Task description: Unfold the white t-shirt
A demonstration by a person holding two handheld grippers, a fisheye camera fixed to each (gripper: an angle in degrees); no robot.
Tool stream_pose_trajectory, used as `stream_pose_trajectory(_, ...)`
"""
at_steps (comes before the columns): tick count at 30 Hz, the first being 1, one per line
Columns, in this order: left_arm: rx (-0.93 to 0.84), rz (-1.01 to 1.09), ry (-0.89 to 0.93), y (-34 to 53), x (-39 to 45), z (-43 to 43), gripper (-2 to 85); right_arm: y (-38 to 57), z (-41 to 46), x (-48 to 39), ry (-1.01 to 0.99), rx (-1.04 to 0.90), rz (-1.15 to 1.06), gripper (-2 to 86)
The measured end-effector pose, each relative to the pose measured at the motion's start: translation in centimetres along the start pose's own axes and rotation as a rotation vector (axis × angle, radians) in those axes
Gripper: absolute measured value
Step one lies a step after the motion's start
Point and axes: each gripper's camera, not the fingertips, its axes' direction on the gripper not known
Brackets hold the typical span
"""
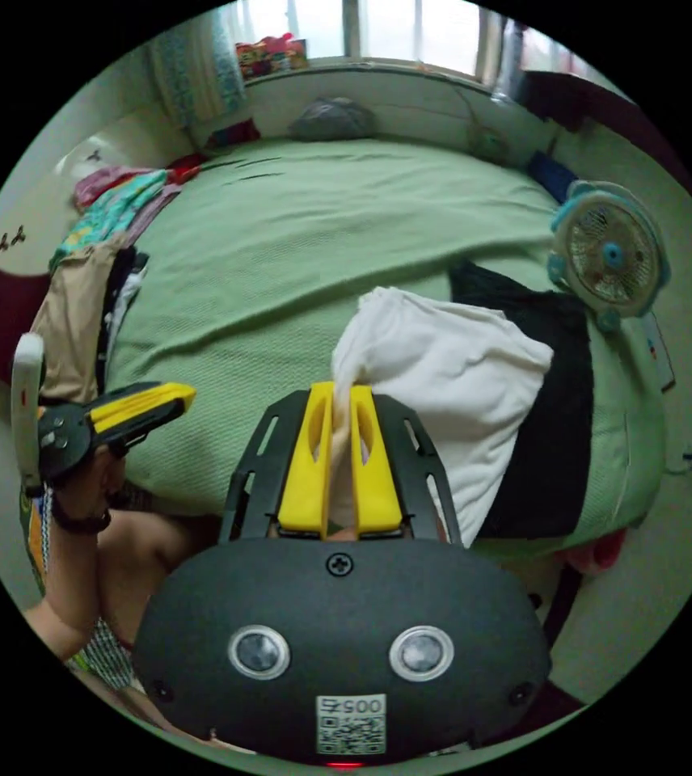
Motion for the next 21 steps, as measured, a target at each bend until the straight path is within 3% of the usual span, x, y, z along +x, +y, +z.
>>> stream_pose_trajectory(6, 0.008, -0.188, -0.183, 1.6, -4.8, -1.5, -0.6, 0.4, 2.0, -11.5, -0.194, -0.002, -0.235, 0.2)
stream_pose_trajectory(10, -0.002, -0.295, -0.136, 3.0, -8.2, -2.1, -0.6, 0.7, 3.1, -16.1, -0.271, -0.063, -0.303, 6.3)
stream_pose_trajectory(14, -0.001, -0.291, -0.113, 3.7, -9.3, -2.6, -0.7, -0.7, 3.1, -15.5, -0.277, -0.01, -0.207, 11.6)
stream_pose_trajectory(21, -0.004, -0.219, -0.091, 3.9, -10.0, -3.1, -0.7, -4.6, 6.5, -14.2, -0.153, -0.004, 0.06, 12.7)
